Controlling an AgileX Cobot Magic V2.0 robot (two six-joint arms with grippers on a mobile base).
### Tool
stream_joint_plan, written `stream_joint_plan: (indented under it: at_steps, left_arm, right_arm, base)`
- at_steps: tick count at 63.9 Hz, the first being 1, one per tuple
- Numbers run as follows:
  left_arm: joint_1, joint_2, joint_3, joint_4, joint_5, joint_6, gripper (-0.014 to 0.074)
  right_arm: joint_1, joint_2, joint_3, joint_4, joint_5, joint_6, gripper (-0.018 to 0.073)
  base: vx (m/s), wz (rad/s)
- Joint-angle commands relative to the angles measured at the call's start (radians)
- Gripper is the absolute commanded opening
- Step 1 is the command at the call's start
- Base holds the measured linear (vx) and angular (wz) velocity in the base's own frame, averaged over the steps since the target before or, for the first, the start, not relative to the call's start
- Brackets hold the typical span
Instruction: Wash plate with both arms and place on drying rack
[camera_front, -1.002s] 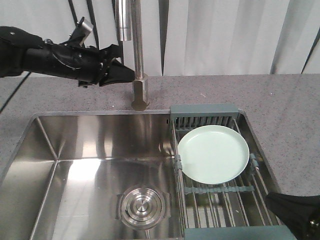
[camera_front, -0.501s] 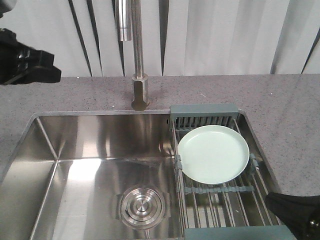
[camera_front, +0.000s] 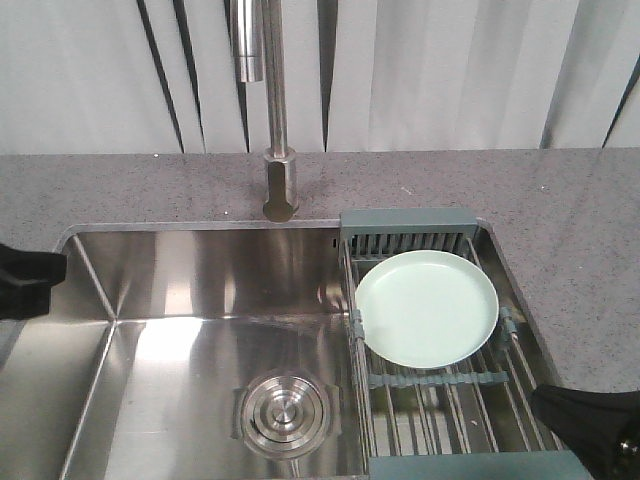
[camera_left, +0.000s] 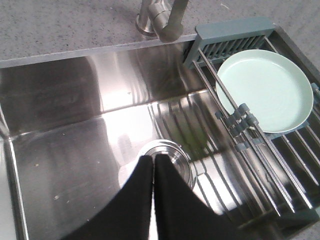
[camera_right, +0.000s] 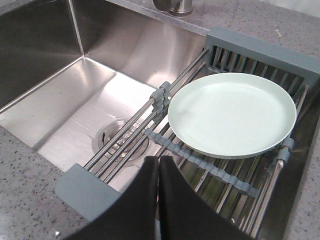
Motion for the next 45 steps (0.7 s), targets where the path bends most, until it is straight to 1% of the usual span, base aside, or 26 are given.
stream_joint_plan:
  at_steps: [1,6,10,24,45]
  left_arm:
    - [-0.001,-0.096,0.044,-0.056,-0.053,0.002,-0.0006]
    - [-0.001,-0.152,0.082,-0.055,0.01,-0.004,-0.0006]
    - [-0.001,-0.189,0.098,-0.042,0.036,-0.004,-0.0006]
    - [-0.001,-0.259,0.099,-0.047,0.043,-0.002,-0.0006]
    - [-0.001,-0.257,0.1,-0.045,0.041,-0.002,-0.0006]
  right_arm:
    - [-0.003,0.002,-0.026,0.025,-0.043,-0.01,-0.0004]
    - [-0.003,0.002,-0.026,0.025,-0.043,-0.01,-0.0004]
    - [-0.003,0.002,-0.026,0.025,-0.043,-0.01,-0.0004]
    - [-0.003,0.002,-0.026,0.025,-0.043,-0.01,-0.0004]
    - [-0.003,0.002,-0.026,0.025,-0.043,-0.01,-0.0004]
  base:
    - [0.0,0.0]
    - [0.0,0.0]
    - [0.0,0.0]
    - [0.0,0.0]
    - [0.0,0.0]
